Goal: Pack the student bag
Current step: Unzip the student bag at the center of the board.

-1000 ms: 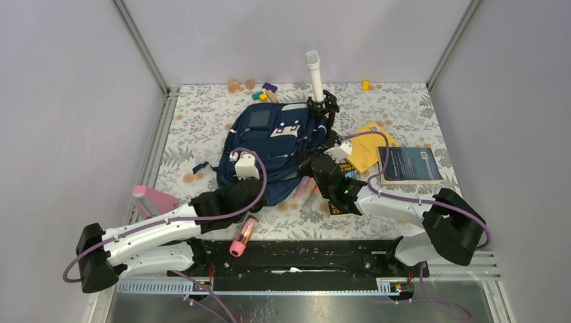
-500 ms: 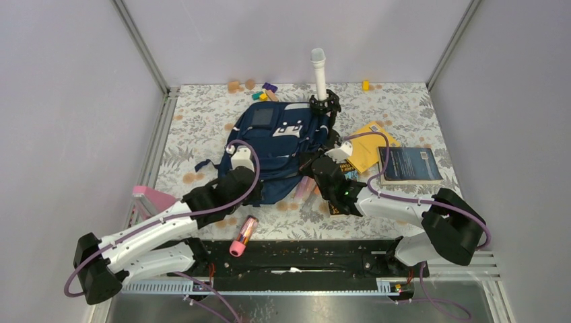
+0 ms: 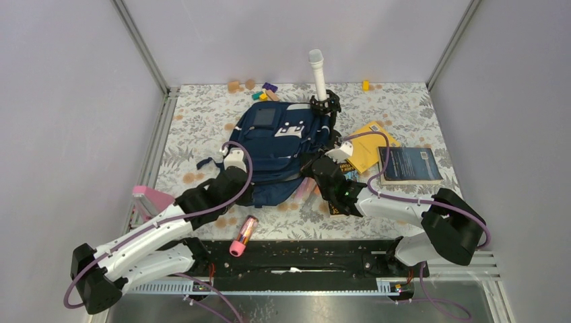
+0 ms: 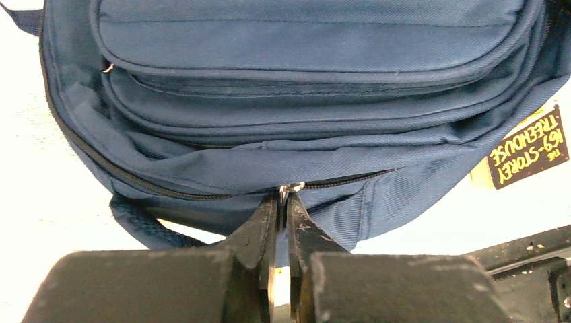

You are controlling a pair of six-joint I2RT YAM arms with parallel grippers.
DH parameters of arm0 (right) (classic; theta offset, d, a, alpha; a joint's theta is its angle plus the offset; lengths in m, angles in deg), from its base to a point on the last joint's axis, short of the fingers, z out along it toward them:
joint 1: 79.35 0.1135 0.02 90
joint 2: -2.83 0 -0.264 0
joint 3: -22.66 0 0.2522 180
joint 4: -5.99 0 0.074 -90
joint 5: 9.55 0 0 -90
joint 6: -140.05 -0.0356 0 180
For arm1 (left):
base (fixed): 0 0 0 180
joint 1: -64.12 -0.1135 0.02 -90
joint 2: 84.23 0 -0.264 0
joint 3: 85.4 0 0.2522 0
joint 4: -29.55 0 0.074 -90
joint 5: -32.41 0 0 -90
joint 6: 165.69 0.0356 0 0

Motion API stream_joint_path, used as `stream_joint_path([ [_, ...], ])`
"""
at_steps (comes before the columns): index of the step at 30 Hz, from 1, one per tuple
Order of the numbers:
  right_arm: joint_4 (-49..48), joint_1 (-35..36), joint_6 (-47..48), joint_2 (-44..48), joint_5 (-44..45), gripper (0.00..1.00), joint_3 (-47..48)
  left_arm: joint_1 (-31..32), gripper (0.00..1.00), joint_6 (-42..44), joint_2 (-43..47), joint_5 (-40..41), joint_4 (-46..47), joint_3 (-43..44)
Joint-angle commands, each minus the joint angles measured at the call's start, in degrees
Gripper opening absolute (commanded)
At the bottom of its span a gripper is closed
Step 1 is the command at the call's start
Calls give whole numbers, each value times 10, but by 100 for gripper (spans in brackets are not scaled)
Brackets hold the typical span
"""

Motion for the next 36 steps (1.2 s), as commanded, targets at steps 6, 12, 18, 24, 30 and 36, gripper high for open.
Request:
stream_joint_path([
  [6,-28,-14,52,29,116,0,2,-35,0,28,12,55,-34,-13],
  [12,-28,-18,55,26,116,0,0,-44,0,15,4,77,-54,-7],
  [18,-30,-20,75,21,107,0,5,-47,0,18,5,79,-62,5],
  [24,-59,-20,154,27,42,22,6,-47,0,45,9,12,-61,30],
  [30,-39,-21,218,78,-32,58,-11,-47,0,85,-9,-60,-66,53],
  [36,26,-21,244,160,-53,80,-38,-51,0,120,-37,-94,-76,85],
])
